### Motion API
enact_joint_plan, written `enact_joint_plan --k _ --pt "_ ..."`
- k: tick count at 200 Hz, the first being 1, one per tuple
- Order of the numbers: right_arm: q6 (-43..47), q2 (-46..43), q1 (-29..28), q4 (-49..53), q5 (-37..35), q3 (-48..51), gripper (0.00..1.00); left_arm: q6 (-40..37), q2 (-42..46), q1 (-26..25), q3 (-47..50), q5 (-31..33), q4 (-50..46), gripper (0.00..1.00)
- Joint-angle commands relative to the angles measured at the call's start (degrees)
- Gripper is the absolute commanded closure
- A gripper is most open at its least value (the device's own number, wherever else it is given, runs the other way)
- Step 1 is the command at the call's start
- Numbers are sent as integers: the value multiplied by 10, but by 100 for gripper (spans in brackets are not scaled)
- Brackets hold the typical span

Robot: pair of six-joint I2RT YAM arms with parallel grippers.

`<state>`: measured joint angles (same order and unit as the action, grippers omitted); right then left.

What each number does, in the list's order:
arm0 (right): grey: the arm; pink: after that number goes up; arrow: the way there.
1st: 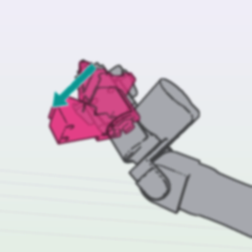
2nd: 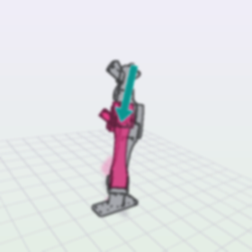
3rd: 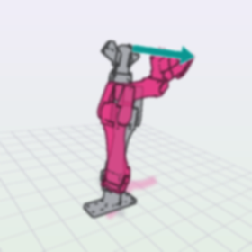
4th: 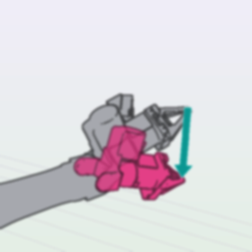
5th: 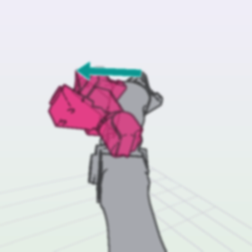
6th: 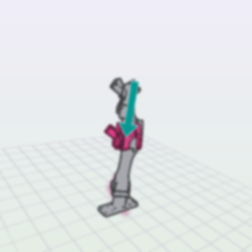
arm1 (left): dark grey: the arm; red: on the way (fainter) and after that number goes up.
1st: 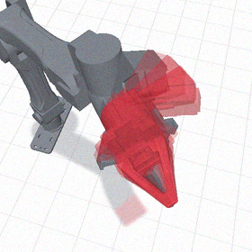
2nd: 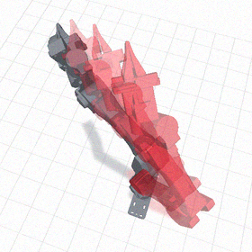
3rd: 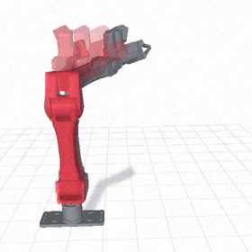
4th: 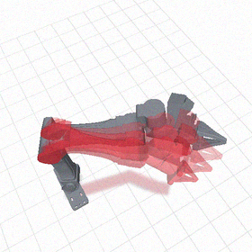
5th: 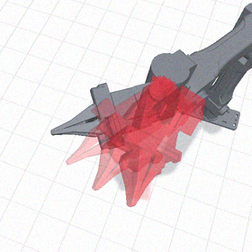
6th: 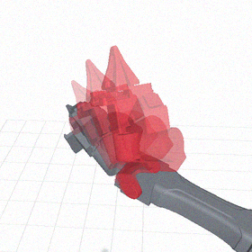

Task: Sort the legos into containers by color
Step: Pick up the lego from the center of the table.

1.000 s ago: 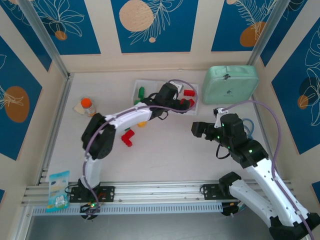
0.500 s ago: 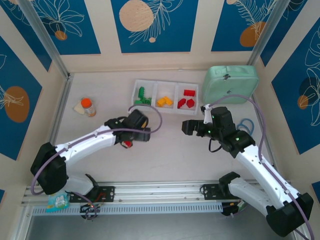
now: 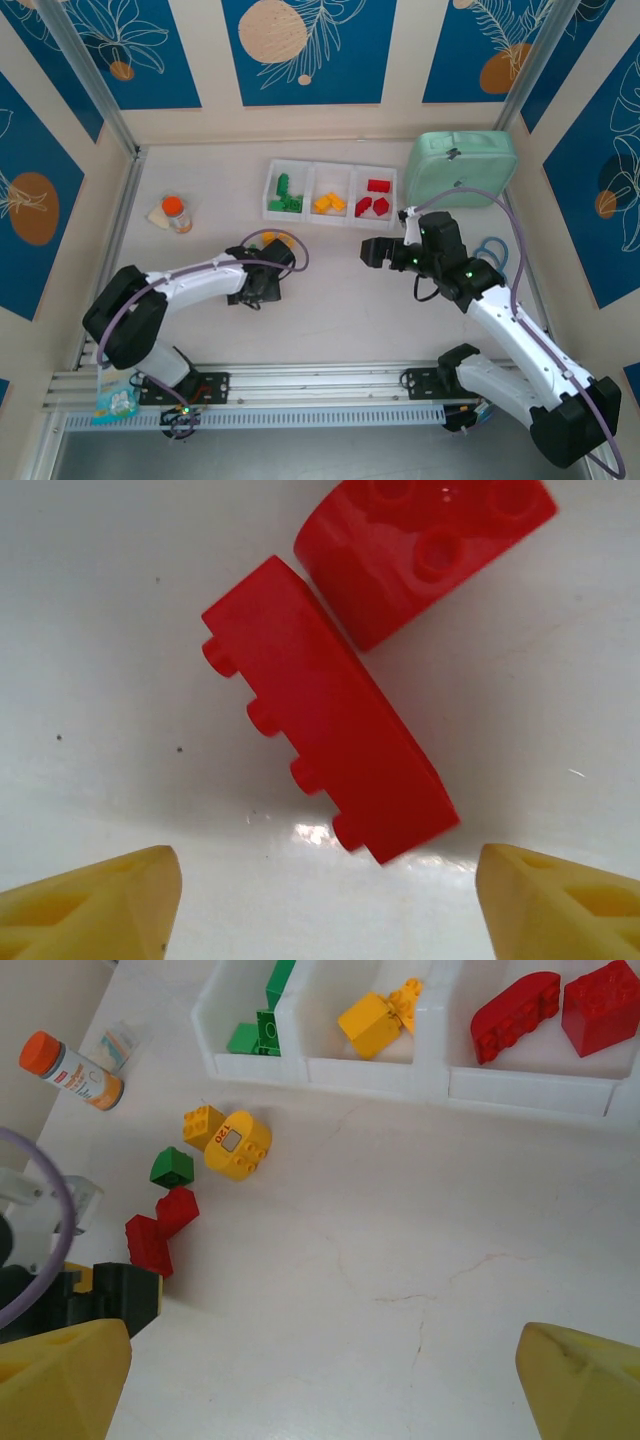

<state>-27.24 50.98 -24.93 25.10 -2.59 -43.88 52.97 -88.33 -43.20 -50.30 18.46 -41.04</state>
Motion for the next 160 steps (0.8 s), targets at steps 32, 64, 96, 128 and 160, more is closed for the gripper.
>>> enact_joint_plan --k 32,64,96,128,160 --pt "-2 -73 4 14 -37 47 1 -23 -7 53 0 -17 40 33" --pt "2 -75 11 25 -51 45 1 -42 -18 87 1 -45 71 39" --pt "7 -75 16 29 -53 44 1 -43 -34 100 6 -60 95 45" --pt "6 -75 20 32 -49 39 1 -36 -43 108 34 -78 137 55" --pt "3 -71 21 29 -47 38 1 -31 -26 113 64 -74 142 63"
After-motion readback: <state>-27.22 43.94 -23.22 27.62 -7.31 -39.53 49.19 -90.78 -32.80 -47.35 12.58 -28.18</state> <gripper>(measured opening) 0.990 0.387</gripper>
